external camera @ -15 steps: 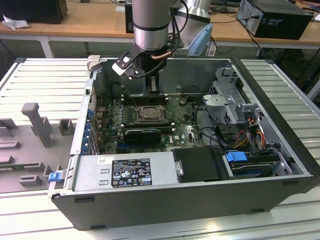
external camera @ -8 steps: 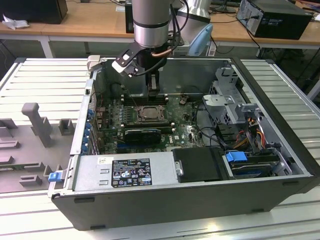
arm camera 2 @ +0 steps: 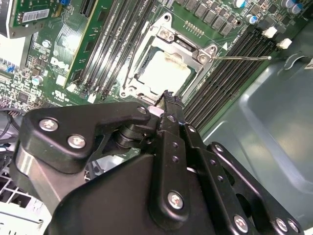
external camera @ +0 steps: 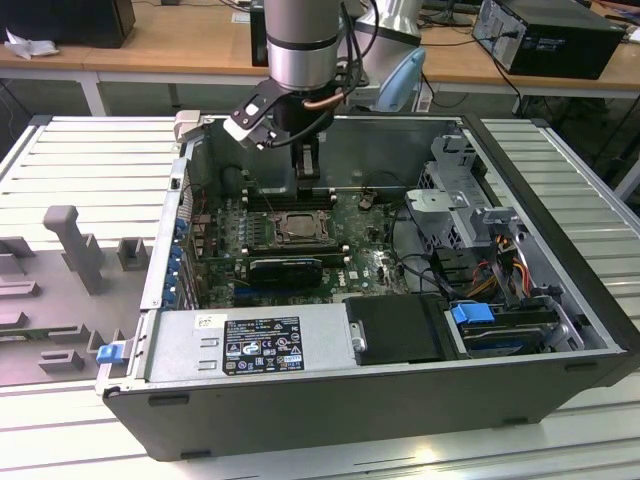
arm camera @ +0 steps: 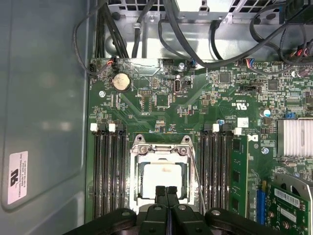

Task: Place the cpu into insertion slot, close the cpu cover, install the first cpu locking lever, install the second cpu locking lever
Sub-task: 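Install the first cpu locking lever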

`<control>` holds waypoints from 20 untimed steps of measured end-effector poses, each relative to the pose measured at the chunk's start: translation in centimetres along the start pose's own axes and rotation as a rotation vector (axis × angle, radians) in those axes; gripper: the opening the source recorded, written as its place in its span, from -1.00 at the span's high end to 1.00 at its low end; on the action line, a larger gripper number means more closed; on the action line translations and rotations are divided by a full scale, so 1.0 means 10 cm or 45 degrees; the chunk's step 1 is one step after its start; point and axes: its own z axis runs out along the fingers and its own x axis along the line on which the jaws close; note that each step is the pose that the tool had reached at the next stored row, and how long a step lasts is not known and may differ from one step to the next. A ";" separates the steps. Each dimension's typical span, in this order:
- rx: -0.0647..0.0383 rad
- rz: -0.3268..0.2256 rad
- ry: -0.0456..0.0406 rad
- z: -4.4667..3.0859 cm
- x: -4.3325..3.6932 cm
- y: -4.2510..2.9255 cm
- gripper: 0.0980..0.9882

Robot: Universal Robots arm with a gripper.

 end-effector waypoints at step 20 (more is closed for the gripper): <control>0.000 0.000 0.000 -0.103 0.002 0.006 0.98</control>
